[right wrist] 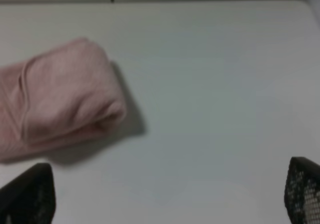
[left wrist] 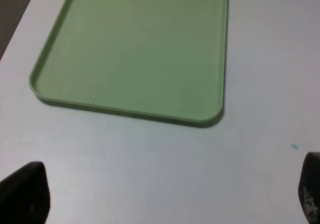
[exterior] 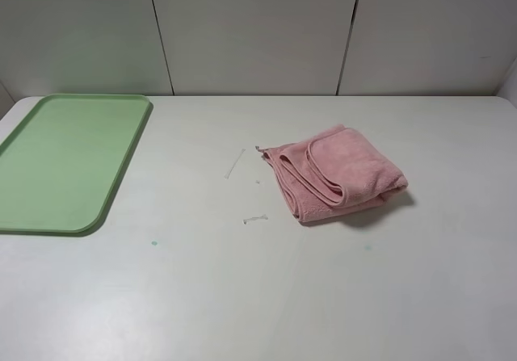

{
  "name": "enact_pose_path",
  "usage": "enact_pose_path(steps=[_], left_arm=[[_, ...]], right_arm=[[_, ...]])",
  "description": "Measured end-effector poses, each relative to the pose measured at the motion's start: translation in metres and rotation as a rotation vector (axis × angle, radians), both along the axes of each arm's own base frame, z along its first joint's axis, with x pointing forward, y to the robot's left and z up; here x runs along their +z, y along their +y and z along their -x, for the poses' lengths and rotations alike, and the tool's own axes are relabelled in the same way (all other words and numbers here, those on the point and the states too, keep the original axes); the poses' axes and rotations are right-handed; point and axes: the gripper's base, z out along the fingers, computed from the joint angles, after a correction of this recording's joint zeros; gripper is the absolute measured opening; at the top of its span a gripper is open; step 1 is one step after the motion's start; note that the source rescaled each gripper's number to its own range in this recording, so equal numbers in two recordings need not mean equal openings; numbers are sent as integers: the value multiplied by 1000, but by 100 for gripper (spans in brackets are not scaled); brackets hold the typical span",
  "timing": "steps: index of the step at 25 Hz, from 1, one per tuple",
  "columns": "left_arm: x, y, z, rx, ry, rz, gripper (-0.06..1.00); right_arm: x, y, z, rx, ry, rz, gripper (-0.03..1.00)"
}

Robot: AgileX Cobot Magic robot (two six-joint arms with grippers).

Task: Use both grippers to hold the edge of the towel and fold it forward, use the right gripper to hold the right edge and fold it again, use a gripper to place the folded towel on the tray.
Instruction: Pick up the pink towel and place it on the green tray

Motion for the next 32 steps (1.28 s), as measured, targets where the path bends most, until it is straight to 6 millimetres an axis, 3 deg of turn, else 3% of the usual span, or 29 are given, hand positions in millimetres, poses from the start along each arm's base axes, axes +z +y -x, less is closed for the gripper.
enact_pose_path(steps=[3, 32], left_arm=[[0, 0, 0, 0, 0, 0, 100], [0, 0, 0, -1, 0, -1, 100]], right_arm=[[0, -1, 8, -40, -49, 21, 100], [0, -1, 9, -70, -50, 32, 100]])
